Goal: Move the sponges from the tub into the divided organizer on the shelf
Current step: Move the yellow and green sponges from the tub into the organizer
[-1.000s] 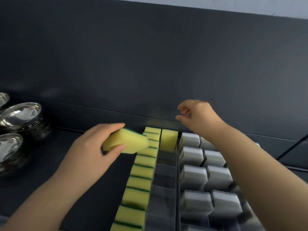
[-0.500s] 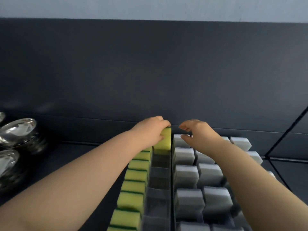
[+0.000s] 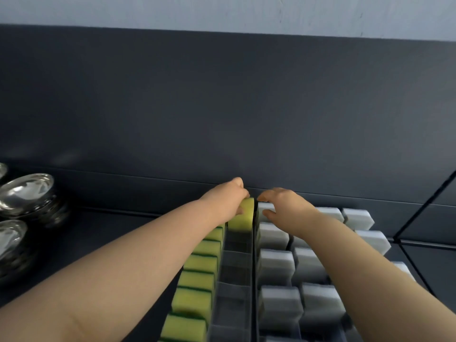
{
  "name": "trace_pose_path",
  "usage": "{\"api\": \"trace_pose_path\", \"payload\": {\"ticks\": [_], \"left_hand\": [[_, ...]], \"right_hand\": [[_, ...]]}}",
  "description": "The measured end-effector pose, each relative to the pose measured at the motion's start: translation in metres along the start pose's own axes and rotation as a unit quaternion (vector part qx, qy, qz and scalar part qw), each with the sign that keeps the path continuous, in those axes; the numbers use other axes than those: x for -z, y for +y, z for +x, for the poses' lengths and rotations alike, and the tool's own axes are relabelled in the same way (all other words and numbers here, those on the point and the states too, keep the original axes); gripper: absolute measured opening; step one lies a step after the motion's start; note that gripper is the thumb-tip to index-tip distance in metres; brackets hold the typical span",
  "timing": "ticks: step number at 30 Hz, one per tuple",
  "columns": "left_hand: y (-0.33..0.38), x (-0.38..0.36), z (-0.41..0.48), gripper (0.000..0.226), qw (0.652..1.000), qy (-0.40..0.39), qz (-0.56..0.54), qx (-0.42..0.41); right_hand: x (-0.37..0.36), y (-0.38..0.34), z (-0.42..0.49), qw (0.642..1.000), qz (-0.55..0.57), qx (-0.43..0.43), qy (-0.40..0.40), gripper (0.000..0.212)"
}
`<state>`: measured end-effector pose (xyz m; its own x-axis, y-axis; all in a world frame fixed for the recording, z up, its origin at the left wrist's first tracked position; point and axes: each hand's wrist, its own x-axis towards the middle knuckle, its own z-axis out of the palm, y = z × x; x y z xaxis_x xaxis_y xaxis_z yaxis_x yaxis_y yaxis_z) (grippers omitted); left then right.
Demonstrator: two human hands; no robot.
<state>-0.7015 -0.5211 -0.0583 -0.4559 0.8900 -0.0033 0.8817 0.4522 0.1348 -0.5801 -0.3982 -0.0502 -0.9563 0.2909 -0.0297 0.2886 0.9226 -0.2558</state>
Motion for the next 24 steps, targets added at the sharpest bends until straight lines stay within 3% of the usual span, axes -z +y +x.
{"api": "trace_pose_path", "payload": {"ticks": [6, 10, 14, 21, 24], "left_hand": [[-0.008, -0.004, -0.006, 0.051, 0.997, 0.018, -0.072, 0.025], [-0.017, -0.002, -0.012, 0.035, 0.993, 0.055, -0.100, 0.035], [-0.016, -0.003, -0.017, 0.030, 0.994, 0.023, -0.103, 0.017], [-0.020, -0.016, -0.018, 0.030, 0.997, -0.060, -0.041, 0.019], [-0.024, -0.028, -0.020, 0.042, 0.997, -0.065, -0.032, -0.007]], "right_hand": [[-0.011, -0.016, 0.015, 0.997, -0.066, 0.039, -0.009, 0.038], [-0.014, -0.024, 0.025, 0.986, -0.155, 0.057, -0.004, 0.034], [-0.020, -0.033, 0.029, 0.975, -0.209, 0.063, -0.036, 0.027], [-0.028, -0.040, 0.033, 0.971, -0.214, 0.030, -0.105, 0.044], [-0.030, -0.047, 0.033, 0.964, -0.236, 0.018, -0.120, 0.044]]}}
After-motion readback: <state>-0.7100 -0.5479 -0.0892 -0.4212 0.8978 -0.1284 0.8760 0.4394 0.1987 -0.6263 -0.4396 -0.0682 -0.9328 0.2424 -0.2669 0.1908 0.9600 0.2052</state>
